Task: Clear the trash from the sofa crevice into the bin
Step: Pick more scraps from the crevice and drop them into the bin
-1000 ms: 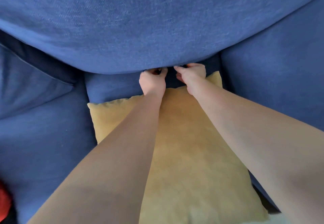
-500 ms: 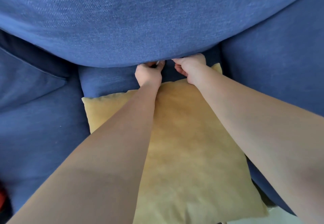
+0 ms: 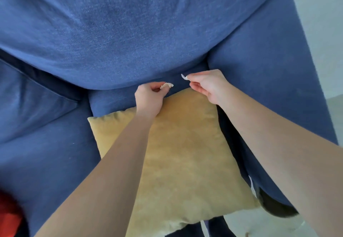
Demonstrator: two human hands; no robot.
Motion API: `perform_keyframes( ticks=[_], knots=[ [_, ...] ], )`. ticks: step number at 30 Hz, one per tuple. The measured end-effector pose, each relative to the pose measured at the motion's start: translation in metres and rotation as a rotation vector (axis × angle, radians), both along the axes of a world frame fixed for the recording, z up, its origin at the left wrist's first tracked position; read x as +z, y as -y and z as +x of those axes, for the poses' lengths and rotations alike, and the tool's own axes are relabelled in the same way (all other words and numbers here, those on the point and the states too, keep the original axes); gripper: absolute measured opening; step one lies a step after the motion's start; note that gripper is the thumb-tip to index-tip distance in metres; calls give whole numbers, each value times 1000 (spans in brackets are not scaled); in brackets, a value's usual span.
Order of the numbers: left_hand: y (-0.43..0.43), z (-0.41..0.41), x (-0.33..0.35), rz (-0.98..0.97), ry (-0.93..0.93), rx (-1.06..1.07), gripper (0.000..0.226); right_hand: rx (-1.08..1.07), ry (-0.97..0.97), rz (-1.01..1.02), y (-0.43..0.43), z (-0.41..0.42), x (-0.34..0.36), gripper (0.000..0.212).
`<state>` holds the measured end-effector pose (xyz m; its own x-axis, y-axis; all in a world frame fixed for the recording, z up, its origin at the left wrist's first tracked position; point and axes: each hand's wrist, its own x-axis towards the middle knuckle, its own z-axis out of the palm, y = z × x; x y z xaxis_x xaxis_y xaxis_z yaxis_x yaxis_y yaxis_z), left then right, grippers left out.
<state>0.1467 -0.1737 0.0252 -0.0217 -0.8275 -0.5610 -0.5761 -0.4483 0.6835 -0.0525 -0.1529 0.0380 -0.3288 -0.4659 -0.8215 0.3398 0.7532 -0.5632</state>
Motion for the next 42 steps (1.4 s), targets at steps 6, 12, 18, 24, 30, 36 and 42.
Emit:
perform_keyframes(
  ticks=[6,12,18,24,30,36,42],
  knots=[
    [-45,-30,45,-74,-9,7,23,-24,-44,-73,-64,-34,36,10],
    [-121,-84,78,-98,-51,-71,25,-108,-107,-153,-164,-85,88,16],
    [-211,-146,101,-78,-99,-143,24,-202,-214,-139,-281,-138,112,9],
    [-314,-199,112,-35,-152,-249,26,-404,-214,-106,-404,-183,114,6],
    [-405,-234,111,-1,-149,-372,12,-592,-196,-63,-514,-207,109,7],
    [-475,-253,94,95,-137,-539,11,-733,-170,44,-608,-218,88,7],
    [-519,-270,59,148,-27,-661,20,-891,-113,135,-679,-209,50,8]
  ],
)
